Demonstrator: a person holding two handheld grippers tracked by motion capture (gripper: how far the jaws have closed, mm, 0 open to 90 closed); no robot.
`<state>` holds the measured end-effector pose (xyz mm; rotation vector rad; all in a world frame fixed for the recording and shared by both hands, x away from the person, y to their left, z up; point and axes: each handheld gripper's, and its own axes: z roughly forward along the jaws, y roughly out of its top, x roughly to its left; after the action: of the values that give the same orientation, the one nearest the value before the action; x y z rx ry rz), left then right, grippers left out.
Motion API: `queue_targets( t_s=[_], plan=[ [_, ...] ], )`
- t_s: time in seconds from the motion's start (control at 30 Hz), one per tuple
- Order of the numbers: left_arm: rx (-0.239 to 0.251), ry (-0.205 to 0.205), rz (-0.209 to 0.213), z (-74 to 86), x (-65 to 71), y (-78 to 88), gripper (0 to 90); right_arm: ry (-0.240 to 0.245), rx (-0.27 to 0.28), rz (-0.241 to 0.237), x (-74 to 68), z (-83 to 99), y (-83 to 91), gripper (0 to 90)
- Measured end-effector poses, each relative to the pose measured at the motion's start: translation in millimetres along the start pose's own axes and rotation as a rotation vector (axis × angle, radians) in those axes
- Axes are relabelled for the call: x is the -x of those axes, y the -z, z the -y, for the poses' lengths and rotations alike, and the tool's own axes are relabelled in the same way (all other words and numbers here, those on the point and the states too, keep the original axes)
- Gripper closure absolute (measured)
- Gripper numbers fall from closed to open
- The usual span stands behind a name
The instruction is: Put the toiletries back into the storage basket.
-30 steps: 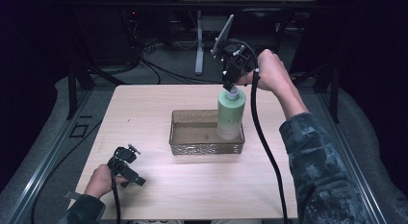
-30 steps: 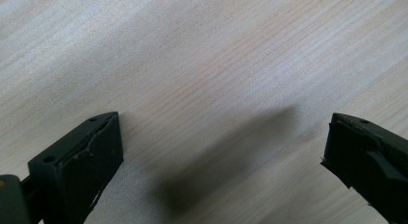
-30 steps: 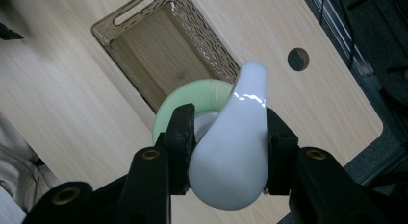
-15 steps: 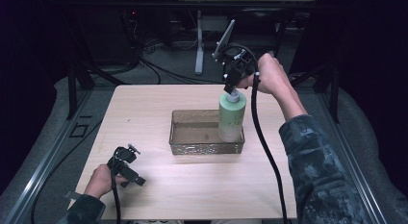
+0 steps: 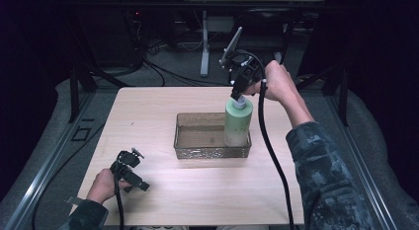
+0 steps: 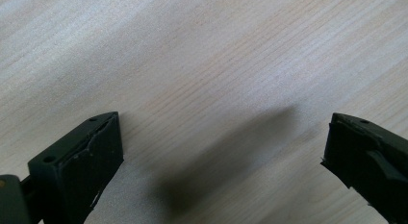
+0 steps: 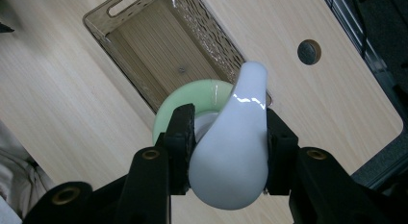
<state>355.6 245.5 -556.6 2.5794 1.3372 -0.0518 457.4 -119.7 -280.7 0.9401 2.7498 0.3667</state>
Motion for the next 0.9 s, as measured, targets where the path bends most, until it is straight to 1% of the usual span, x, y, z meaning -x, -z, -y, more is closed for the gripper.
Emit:
queue_targets(
  t_s=[0.57, 0.9],
  plan=[
    [-0.001, 0.000, -0.002, -0.1, 0.3, -0.4, 0.1, -0.012, -0.016, -0.010, 2.2, 13.0, -18.4, 62.6],
    [-0.004, 0.001, 0.000, -0.1, 0.1, -0.4, 0.1, -0.019, -0.031, -0.009, 3.1, 15.9, -26.6, 62.6]
  ],
)
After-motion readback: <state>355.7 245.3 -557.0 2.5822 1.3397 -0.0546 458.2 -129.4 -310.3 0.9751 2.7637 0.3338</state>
